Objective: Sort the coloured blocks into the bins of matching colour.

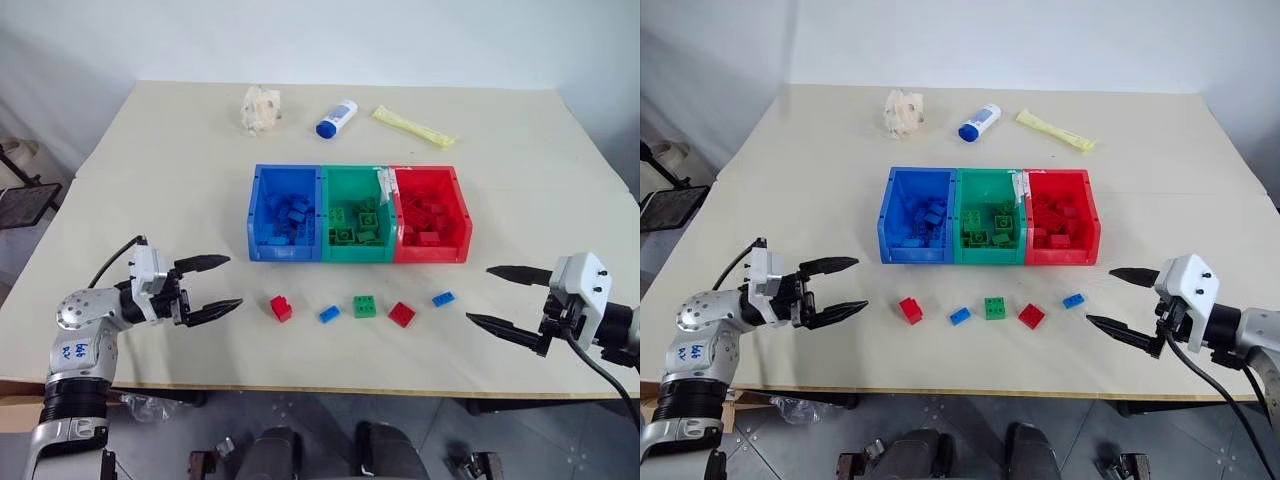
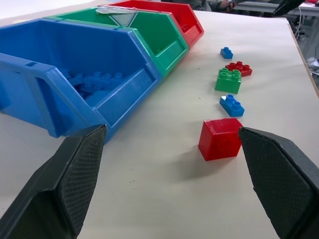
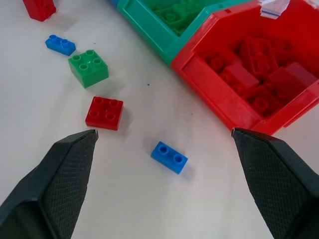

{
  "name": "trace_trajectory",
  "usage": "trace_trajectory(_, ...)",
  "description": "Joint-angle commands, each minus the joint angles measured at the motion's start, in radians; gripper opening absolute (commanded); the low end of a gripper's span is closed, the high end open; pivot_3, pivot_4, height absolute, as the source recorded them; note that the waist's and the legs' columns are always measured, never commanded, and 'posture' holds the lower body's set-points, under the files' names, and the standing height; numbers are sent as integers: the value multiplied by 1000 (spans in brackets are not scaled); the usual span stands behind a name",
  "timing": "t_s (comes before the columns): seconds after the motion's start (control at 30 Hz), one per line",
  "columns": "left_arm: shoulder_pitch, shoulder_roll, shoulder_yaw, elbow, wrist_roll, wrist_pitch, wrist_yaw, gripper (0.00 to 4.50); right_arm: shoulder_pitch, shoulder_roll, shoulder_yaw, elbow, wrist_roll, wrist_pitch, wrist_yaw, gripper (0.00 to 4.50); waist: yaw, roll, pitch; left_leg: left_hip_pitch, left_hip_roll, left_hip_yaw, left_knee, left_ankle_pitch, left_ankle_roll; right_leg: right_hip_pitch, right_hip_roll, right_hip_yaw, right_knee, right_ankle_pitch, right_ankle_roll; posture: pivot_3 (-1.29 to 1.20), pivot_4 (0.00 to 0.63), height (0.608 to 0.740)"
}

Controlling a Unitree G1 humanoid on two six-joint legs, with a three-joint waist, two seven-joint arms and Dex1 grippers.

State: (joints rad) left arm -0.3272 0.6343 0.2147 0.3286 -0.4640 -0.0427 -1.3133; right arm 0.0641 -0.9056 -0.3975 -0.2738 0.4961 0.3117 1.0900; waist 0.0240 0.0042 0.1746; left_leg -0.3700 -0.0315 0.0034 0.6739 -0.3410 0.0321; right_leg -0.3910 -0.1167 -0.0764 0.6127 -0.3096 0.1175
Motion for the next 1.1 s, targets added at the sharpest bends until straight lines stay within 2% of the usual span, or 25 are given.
trace_trajectory(0.03, -8, 10, -4, -6, -17, 23, -16, 4482, -9, 8, -8, -22, 17, 0, -11, 4500, 0, 0, 0, 0, 0, 0, 0, 0, 0, 0, 0, 0, 0, 0, 0, 0, 150, 740)
trace_trajectory(0.17, -26, 13, -2, -15, -30, 131, 28, 4482, -20, 1, -2, -20, 14, 29, -33, 4500, 0, 0, 0, 0, 0, 0, 1, 0, 0, 0, 0, 0, 1, 0, 0, 0, 150, 740)
trace_trajectory(0.3, -36, 0, 4, -17, -15, 135, 59, 4482, -31, -18, 10, -9, -14, 73, -67, 4500, 0, 0, 0, 0, 0, 0, 2, 0, 0, 0, 0, 0, 2, 0, 0, 0, 150, 740)
trace_trajectory(0.47, -64, -7, 9, 51, -50, 154, 4, 4482, 28, -55, -72, 7, -10, 100, -38, 4500, 2, 0, 0, 0, 0, 0, 3, 0, 0, 0, 0, 0, 3, 0, 0, 0, 150, 740)
trace_trajectory(0.63, -93, -11, -11, 155, -26, 18, -141, 4482, 148, -77, -204, -16, -4, 122, 8, 4500, 3, 0, 0, -1, 0, -1, 5, -1, 1, 0, 0, -1, 4, 0, 0, 0, 150, 740)
trace_trajectory(0.8, -119, -24, -33, 252, 9, -122, -226, 4482, 197, -83, -264, -33, 0, 140, 30, 4500, 0, 0, 0, 0, 0, 1, 5, -1, 1, 0, 0, 0, 4, 0, 0, 0, 150, 740)
trace_trajectory(0.97, -132, -36, -48, 282, 19, -196, -242, 4482, 195, -88, -254, -44, 0, 154, 35, 4500, 0, -1, 0, 0, 0, 1, 5, -1, 1, 0, 0, 0, 5, 0, 0, 0, 150, 740)
trace_trajectory(1.1, -125, -31, -61, 292, 30, -242, -248, 4482, 159, -116, -175, -64, -7, 179, 38, 4500, 0, -1, 0, 0, 0, 1, 6, -1, 1, 0, 0, 1, 5, 0, 0, 0, 150, 740)
